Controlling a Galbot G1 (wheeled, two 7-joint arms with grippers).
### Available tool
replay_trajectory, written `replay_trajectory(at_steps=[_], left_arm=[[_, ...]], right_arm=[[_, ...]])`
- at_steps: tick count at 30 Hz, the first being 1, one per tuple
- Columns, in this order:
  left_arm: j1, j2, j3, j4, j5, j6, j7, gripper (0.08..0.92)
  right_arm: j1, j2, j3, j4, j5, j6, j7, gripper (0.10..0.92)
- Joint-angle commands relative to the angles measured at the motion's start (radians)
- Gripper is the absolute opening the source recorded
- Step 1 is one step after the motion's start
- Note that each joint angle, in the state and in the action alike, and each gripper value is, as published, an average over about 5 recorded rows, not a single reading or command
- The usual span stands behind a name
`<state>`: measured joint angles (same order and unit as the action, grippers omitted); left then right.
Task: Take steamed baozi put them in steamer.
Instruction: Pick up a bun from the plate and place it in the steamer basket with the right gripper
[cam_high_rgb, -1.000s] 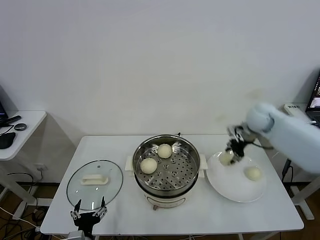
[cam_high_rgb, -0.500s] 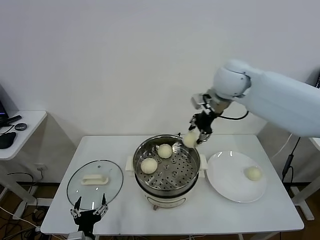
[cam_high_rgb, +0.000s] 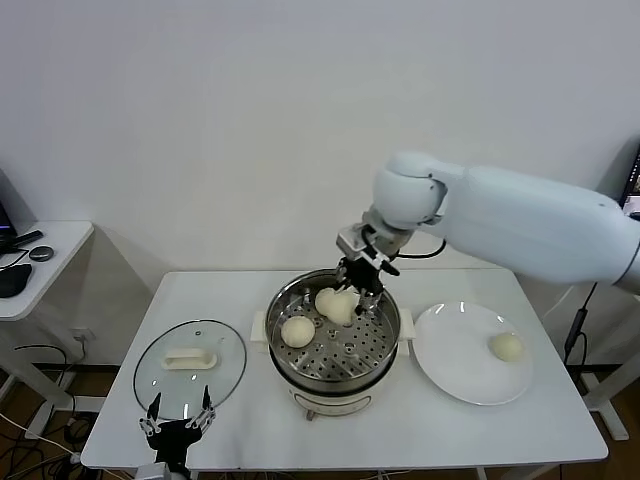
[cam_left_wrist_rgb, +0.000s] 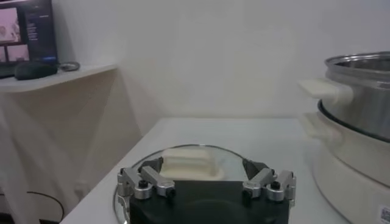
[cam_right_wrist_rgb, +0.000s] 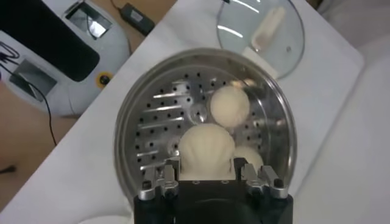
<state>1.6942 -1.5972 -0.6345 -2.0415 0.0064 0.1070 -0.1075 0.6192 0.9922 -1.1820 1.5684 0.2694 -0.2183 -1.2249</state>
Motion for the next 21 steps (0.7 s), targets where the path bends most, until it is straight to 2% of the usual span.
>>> replay_trajectory(at_steps=[1, 10, 14, 21], left_arm=[[-0.011, -0.003, -0.002, 0.018, 0.000, -0.002, -0.001, 0.823], [-0.012, -0.004, -0.005, 0.032, 0.000, -0.001, -0.003, 0.823], [-0.006, -0.004, -0.002, 0.031, 0.000, -0.002, -0.005, 0.823], [-0.002, -0.005, -0.005, 0.029, -0.002, -0.005, -0.009, 0.823]], right_arm=[[-0.051, 0.041, -0.014, 0.004, -0.083, 0.113, 0.045, 0.528], [-0.079, 0.050, -0.057, 0.030, -0.318, 0.336, 0.106, 0.526], [-0.097, 0.048, -0.071, 0.059, -0.351, 0.410, 0.128, 0.526], [-0.125, 0.042, -0.114, 0.033, -0.346, 0.659, 0.183, 0.528]])
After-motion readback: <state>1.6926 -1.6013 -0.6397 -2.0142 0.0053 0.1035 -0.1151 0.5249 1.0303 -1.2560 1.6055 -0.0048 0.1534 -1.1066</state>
